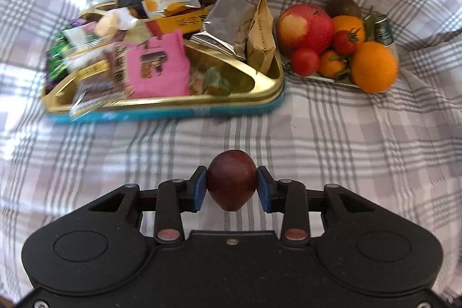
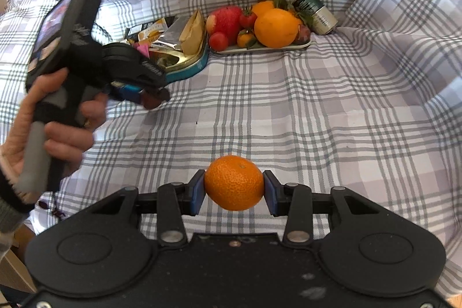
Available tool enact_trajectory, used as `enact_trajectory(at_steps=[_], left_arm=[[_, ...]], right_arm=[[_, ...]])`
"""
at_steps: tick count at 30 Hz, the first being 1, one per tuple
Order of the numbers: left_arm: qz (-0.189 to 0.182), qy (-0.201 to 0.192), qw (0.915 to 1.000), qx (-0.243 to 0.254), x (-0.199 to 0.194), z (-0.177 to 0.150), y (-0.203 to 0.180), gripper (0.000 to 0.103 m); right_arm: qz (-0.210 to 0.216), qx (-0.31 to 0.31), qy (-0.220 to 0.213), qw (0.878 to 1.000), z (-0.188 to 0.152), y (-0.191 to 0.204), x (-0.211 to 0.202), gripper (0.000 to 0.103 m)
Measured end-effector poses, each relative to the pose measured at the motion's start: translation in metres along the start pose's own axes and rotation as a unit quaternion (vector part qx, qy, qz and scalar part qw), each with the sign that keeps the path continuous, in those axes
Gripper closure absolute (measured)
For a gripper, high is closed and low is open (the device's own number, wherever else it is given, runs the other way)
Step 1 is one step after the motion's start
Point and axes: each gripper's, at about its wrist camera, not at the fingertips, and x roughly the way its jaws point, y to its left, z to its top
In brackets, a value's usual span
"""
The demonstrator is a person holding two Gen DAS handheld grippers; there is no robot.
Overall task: Organize fruits
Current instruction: 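Carry the plum and mandarin over the gold tray with both tools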
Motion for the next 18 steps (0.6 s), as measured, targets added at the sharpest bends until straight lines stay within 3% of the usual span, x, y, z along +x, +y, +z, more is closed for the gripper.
enact_trajectory(at_steps=[11,18], left_arm=[[-0.020,-0.032,0.9992,0.018,-0.111,-0.079,-0.002,0.058],[-0.025,-0.050,0.9976,0.041,-0.153,-0.139,-0.004,0.058]], right_arm=[[0.004,-0.003,-0.038,0.999,-0.040,0.002,-0.059,0.060],[0.002,-0.005,-0.048,0.999,-0.078,0.000,-0.091,0.060]])
